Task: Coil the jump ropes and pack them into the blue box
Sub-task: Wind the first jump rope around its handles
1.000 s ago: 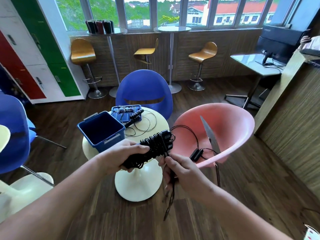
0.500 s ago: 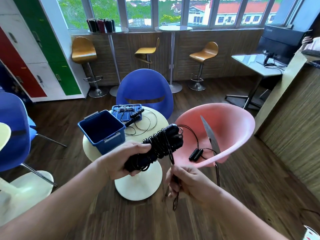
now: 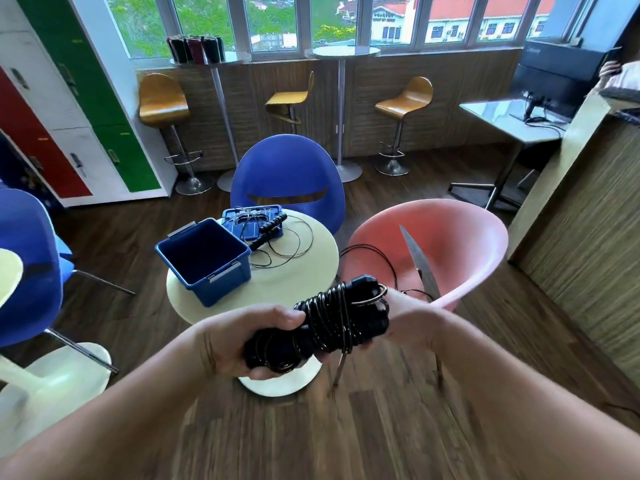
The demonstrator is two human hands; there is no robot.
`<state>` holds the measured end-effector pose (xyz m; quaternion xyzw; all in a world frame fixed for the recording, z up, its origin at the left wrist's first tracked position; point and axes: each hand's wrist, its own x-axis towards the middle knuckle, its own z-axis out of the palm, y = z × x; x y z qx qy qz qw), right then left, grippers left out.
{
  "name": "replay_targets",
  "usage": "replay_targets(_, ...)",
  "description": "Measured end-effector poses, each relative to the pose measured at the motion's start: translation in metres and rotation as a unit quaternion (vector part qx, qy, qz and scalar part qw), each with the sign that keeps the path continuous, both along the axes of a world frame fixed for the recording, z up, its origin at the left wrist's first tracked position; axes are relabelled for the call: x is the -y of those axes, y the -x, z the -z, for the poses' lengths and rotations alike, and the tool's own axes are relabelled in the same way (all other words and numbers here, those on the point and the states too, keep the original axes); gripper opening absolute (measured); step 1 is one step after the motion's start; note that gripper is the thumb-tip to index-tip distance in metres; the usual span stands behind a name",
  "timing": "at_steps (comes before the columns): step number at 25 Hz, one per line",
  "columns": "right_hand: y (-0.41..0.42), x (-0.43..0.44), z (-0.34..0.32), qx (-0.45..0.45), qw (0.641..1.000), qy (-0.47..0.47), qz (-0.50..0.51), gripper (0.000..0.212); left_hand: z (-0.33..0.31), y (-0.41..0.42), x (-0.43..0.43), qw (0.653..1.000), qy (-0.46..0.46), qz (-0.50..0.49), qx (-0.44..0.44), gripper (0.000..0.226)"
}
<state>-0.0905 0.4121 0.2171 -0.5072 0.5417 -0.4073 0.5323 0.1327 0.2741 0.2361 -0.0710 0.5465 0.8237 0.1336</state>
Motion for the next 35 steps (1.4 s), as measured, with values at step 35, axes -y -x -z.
replay_targets(35,-0.039,-0.046,0.025,0.101,0.993,-0.031,0.047,0.049,0.021,0.021,-0.041,0.884,0.094,-0.457,0.012,0.027)
